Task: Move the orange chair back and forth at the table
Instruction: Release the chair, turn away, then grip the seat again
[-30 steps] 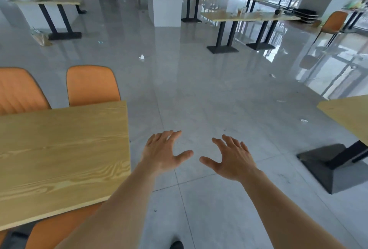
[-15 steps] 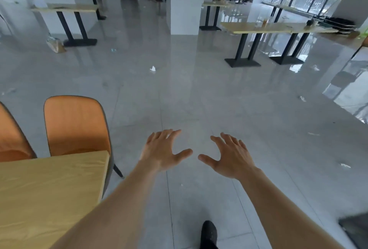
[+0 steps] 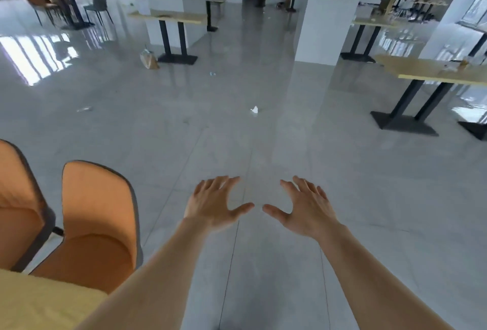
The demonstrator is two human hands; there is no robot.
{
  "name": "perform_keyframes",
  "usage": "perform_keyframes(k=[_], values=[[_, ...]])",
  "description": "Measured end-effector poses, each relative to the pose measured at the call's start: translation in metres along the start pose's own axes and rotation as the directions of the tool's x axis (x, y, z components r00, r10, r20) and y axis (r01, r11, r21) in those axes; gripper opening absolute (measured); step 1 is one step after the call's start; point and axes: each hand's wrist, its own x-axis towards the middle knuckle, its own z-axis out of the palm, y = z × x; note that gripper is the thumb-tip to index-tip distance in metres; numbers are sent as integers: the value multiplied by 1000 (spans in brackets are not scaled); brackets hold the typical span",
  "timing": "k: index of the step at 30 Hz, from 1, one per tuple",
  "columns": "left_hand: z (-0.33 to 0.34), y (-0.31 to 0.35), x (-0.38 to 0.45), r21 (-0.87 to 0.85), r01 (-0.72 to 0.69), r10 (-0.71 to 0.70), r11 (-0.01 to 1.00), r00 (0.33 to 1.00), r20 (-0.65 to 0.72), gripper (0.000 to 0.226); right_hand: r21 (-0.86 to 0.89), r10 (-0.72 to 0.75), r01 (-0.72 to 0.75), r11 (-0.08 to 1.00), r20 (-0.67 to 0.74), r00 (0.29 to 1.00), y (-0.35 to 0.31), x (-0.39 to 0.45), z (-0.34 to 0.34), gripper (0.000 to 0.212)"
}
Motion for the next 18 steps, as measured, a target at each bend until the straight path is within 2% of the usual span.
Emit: perform_keyframes(k=[6, 11, 15, 18], values=[[1, -63, 146, -65, 106, -110, 992, 992, -59, 89, -73, -93, 97, 993, 55, 994, -12, 183, -18, 105], [-29, -130, 253, -121, 226, -236, 967, 968, -83, 88, -109, -191, 203, 973, 114, 975, -56, 329, -47, 102], [-59, -188, 306, -143, 336, -353, 931, 928, -120, 90, -96, -311, 326, 941, 140, 940, -109, 431, -63, 103], [-76, -239, 334, -172, 453, -479, 874, 864, -156, 92, -102, -422, 439, 893, 155, 893, -161, 505, -67, 105]])
